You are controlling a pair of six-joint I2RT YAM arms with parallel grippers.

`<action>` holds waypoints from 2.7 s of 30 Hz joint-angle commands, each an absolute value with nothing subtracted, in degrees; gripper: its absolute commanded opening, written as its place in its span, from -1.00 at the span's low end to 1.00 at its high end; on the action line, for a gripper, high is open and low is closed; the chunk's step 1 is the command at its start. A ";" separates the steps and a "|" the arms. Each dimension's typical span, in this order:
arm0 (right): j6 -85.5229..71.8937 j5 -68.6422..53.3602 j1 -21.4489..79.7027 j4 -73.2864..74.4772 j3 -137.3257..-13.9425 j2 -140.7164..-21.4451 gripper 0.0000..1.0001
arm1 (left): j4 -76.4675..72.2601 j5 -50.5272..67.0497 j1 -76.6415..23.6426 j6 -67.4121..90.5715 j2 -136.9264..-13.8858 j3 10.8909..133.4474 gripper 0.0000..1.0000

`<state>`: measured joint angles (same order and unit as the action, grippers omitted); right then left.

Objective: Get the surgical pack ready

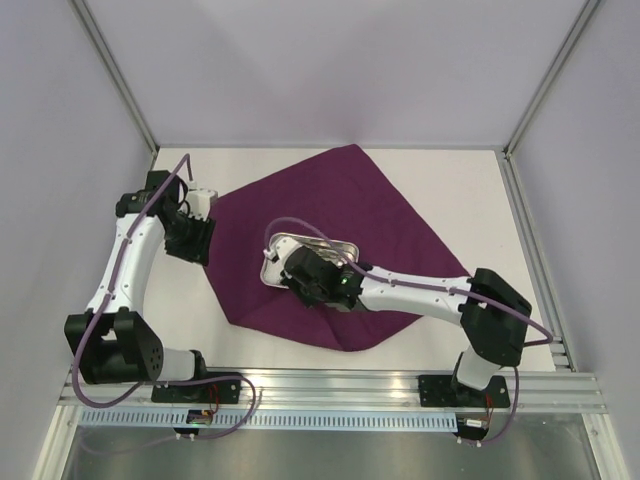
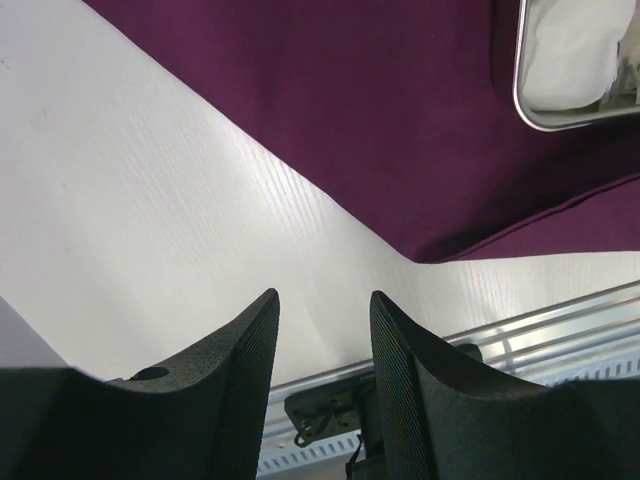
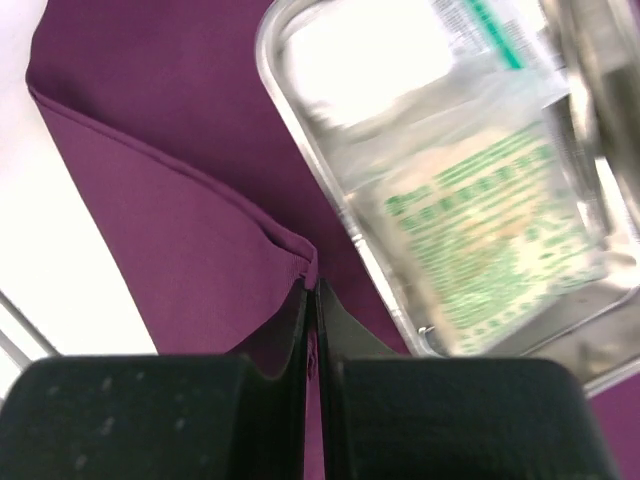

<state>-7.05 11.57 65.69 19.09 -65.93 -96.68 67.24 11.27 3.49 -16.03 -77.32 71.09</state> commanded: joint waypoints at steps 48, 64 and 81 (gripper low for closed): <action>-29.79 -4.04 21.27 25.58 -124.28 -141.41 -0.99 | 65.13 12.57 -6.24 -13.98 -117.15 102.83 0.26; -25.14 -3.80 19.16 29.71 -113.84 -122.48 0.53 | 63.20 7.82 -2.30 -12.75 -113.48 100.38 0.31; -33.13 2.46 1.94 27.33 -48.71 -73.93 0.40 | 58.01 8.88 6.24 -3.17 -118.12 95.10 0.54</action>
